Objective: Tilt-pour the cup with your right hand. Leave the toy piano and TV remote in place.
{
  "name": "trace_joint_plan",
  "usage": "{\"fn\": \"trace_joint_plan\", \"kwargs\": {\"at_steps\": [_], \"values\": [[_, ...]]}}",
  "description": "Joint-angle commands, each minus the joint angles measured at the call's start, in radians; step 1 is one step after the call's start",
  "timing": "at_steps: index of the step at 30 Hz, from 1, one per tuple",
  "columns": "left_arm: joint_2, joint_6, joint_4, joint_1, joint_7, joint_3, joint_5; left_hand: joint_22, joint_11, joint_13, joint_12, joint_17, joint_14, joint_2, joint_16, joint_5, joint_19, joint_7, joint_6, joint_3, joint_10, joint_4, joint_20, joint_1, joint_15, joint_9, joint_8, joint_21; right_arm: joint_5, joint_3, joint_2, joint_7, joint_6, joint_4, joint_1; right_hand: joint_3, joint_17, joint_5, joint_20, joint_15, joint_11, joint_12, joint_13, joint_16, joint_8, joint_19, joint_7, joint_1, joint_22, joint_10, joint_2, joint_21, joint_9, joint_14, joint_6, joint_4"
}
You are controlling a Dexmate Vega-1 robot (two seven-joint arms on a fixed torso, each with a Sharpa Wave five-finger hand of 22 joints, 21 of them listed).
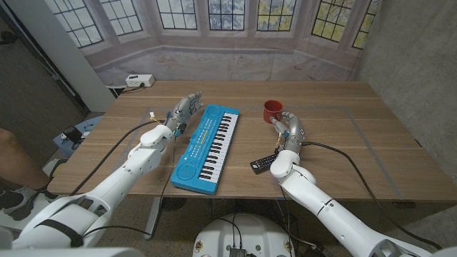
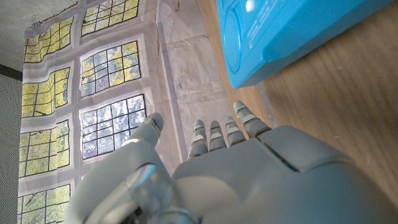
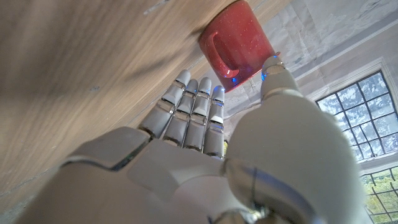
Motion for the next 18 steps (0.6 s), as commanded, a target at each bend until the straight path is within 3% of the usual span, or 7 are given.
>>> {"fn": "trace_joint_plan", "kwargs": {"at_steps": [1, 18], "values": [[-0.003, 0.008, -0.01, 0.009, 0.01, 0.003, -0.001, 0.004, -0.002, 0.005, 0.006, 0.003, 0.007, 0.002, 0.002, 0.006, 0.009, -0.002, 0.01, 0.001, 0.01, -0.007, -0.002, 0.012, 0.004, 0.005, 0.002, -0.003, -0.006, -0.006, 0.02, -0.037, -0.004, 0.041, 0.018, 0.007, 0.004, 0.012, -0.004, -0.047, -0.013, 0.009, 0.002, 0.008, 0.007, 0.015, -0.005, 0.016, 0.002, 0.018, 0.006, 0.008, 0.002, 0.021, 0.02, -0.002], [-0.004, 0.014, -0.02, 0.019, 0.017, 0.004, -0.003, 0.004, -0.002, 0.006, 0.005, 0.003, 0.011, 0.003, 0.002, 0.006, 0.016, -0.003, 0.011, 0.0, 0.013, -0.01, -0.001, 0.016, 0.005, 0.006, 0.001, -0.007, 0.001, -0.021, 0.036, -0.043, 0.005, 0.091, 0.048, 0.013, 0.007, 0.017, -0.013, -0.063, -0.033, 0.01, 0.004, 0.012, 0.009, 0.037, -0.015, 0.029, 0.003, 0.047, 0.015, 0.009, 0.003, 0.051, 0.057, 0.0]]}}
